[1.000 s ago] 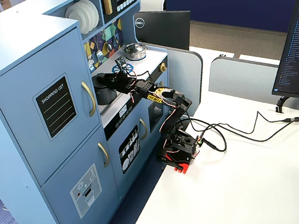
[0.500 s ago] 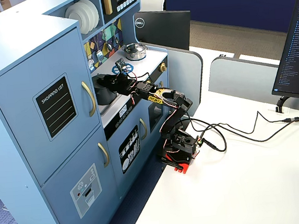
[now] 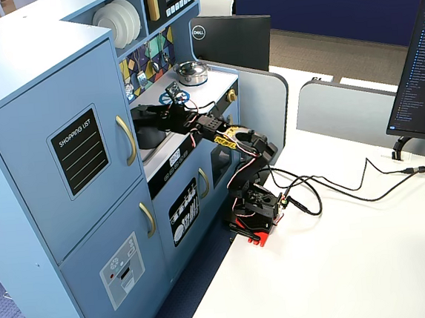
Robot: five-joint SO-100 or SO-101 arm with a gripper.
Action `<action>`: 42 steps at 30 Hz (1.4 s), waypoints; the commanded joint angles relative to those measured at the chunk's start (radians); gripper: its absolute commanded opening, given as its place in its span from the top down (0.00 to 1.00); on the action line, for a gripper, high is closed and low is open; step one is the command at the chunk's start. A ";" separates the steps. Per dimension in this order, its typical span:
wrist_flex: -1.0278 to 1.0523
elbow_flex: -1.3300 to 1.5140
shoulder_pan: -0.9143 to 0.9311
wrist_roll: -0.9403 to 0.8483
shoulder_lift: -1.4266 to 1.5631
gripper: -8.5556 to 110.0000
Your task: Pick up the lid from the counter and put it on the gray recipient
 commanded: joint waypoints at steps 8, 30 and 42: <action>0.551 -0.141 -0.006 -0.060 0.426 0.75; 0.948 0.699 -0.026 0.259 0.868 0.93; 1.134 0.994 -0.080 0.175 0.916 0.87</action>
